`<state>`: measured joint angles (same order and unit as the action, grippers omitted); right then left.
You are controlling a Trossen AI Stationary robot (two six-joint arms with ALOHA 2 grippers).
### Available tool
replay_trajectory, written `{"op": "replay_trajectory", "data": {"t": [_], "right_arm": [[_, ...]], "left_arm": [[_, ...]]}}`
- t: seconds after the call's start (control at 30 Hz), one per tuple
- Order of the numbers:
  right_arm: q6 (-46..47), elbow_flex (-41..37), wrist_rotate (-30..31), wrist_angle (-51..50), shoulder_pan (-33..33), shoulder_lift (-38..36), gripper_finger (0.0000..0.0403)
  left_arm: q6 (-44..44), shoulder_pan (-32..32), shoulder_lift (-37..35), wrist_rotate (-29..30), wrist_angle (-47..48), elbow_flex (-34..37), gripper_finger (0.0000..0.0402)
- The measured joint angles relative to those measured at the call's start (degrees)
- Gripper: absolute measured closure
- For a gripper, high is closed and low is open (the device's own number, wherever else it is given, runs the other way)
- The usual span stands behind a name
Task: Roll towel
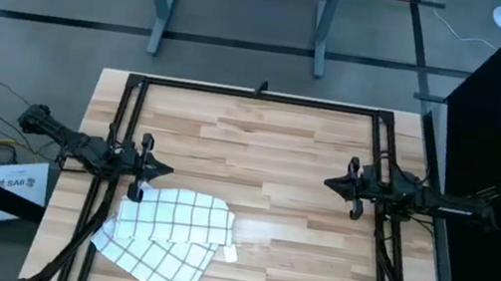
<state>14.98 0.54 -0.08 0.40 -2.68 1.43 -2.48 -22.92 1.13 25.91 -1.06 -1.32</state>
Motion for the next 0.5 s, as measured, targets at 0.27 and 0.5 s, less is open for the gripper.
{"op": "replay_trajectory", "data": {"t": [0.27, 0.5], "right_arm": [[0.0, 0.0, 0.0, 0.0, 0.02, 0.0, 0.0401], [0.0, 0.0, -0.01, 0.0, 0.02, 0.0, 0.0401]], "left_arm": [[0.17, -0.02, 0.0, 0.0, -0.02, 0.0, 0.0402], [-0.19, 0.0, -0.02, 0.17, -2.93, 0.33, 0.0402]]}}
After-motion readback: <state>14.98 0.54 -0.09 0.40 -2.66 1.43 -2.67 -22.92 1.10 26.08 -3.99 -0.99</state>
